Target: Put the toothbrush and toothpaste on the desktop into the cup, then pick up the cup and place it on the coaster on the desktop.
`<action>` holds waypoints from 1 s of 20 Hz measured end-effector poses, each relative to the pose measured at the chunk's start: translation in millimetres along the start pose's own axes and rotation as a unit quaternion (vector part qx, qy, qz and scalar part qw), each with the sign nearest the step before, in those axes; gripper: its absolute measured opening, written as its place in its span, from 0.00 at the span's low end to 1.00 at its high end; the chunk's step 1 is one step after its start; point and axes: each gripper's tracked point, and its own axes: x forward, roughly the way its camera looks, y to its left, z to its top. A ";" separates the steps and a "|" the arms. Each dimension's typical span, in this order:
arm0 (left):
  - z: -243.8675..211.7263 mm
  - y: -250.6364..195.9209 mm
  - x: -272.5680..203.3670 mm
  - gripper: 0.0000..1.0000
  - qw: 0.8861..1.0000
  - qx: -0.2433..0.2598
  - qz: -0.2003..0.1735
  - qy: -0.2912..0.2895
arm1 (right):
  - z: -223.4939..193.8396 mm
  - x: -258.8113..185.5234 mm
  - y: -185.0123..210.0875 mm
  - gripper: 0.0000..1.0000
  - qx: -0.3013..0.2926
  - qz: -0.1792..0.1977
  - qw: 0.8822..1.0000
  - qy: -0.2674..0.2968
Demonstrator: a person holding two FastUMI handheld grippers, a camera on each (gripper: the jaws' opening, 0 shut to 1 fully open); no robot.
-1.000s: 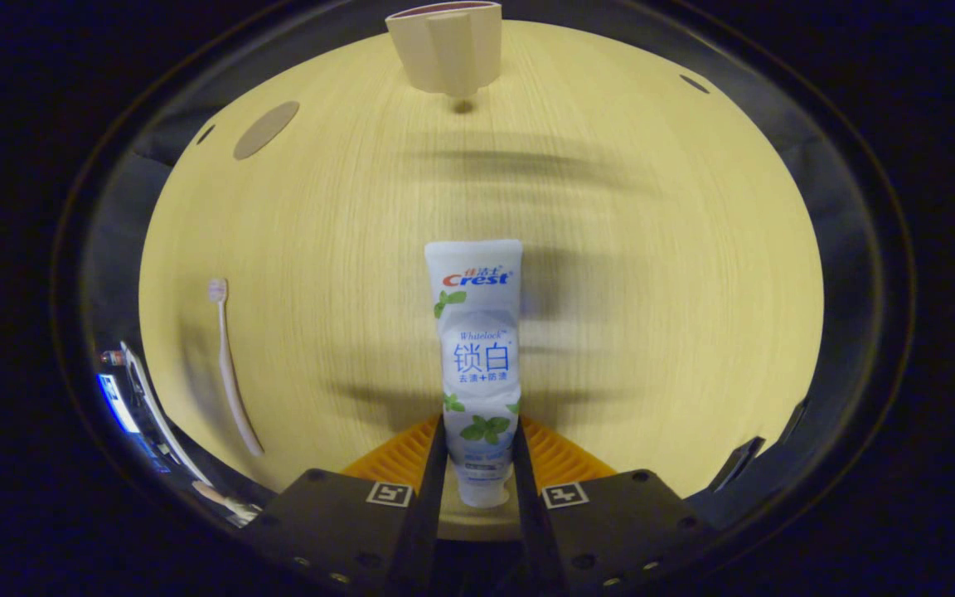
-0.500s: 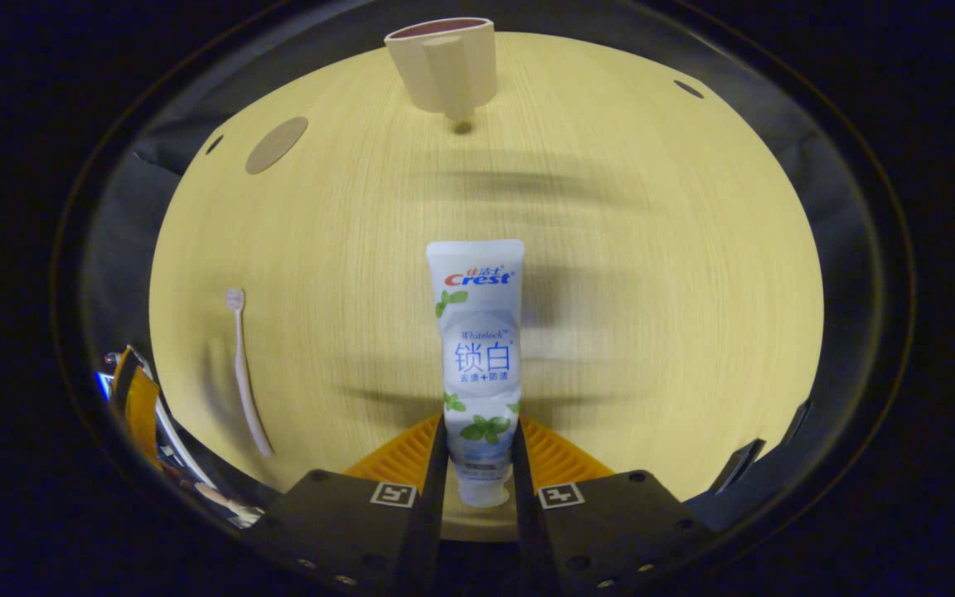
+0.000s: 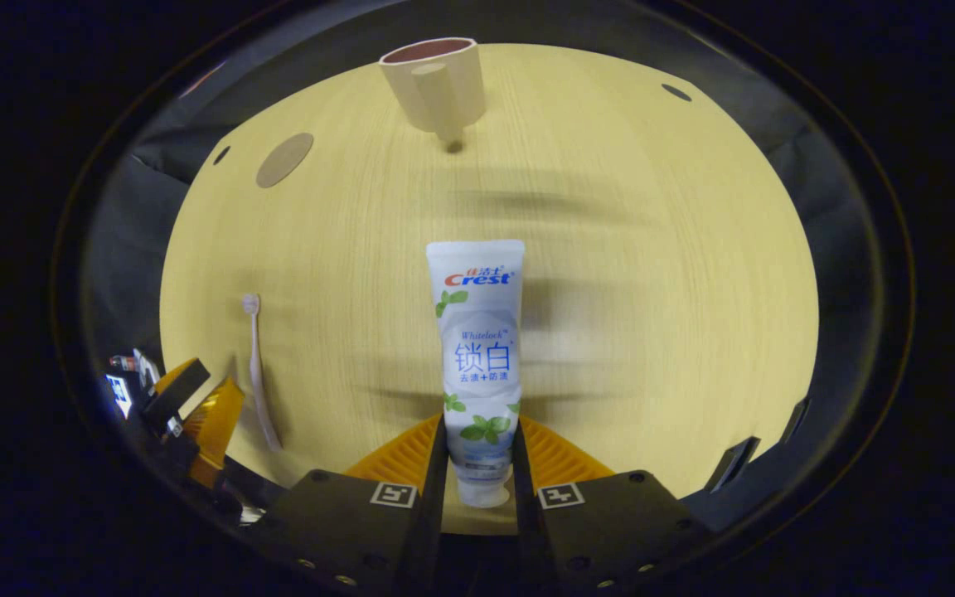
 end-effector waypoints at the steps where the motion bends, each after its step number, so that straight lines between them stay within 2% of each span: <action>1: -4.7 -0.6 3.6 0.98 1.000 0.000 0.001 0.007 | 0.9 -3.5 -1.4 0.37 0.003 0.002 1.000 -0.002; 7: -19.4 -2.6 13.3 0.98 0.999 -0.004 0.003 0.031 | 4.3 -20.8 -8.8 0.37 0.011 0.008 1.000 -0.013; 12: -21.7 -1.9 17.6 0.85 0.999 -0.005 0.007 0.041 | 4.0 -25.6 -10.8 0.38 0.014 0.013 1.000 -0.017; 20: -25.3 -1.2 20.2 0.73 0.998 0.007 0.021 0.051 | 5.4 -33.6 -15.5 0.37 0.019 0.015 0.999 -0.026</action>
